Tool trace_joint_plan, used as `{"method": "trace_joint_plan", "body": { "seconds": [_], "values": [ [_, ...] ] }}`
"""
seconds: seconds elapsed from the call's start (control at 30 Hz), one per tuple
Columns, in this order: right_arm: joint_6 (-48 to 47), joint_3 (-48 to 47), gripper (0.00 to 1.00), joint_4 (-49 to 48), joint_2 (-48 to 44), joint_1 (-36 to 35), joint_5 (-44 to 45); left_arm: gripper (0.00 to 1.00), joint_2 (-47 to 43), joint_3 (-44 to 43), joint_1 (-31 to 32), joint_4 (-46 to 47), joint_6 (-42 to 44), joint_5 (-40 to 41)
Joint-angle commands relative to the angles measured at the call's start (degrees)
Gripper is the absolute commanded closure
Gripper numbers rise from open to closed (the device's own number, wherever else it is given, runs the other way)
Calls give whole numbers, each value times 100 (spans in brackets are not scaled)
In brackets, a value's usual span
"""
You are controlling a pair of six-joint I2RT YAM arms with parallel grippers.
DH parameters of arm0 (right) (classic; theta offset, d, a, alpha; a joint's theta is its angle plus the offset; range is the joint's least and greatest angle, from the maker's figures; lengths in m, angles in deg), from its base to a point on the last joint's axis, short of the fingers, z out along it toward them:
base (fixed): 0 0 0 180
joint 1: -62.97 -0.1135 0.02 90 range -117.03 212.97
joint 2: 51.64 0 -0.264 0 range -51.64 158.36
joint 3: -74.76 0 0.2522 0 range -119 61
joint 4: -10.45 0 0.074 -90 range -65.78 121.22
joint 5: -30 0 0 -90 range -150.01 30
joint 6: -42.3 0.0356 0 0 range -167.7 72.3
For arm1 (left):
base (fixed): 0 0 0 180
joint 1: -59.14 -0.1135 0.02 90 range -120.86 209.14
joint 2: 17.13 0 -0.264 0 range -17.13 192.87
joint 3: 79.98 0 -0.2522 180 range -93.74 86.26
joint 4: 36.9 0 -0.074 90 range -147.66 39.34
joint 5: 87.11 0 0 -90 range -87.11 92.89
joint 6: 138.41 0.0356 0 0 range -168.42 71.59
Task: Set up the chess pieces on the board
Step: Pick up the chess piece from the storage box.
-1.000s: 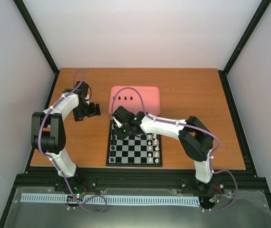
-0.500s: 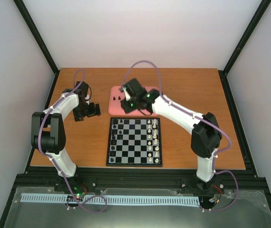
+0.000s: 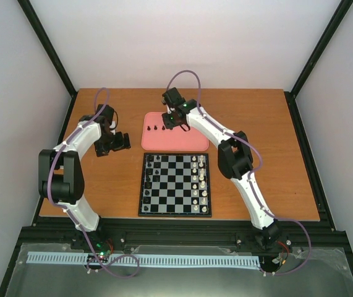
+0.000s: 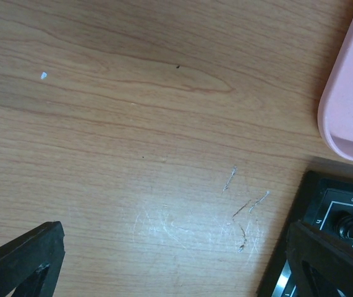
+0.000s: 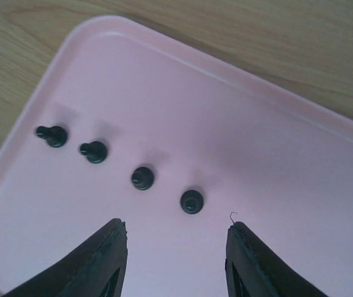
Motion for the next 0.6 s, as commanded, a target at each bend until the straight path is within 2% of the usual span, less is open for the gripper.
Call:
{"method": "trace_joint_plan", "body": {
  "seconds": [0.0,0.13,0.57],
  "values": [
    [29,-308,51,162,228,232,-68,0,-119,12,-20,16,129,14],
    [-53,-329,59,68,414,278,-278,0,-18,57,-24,52,114,-61],
    [-117,-510,60,25,788,305,-738,0,240,-57,-23,65,118,-96]
  ]
}}
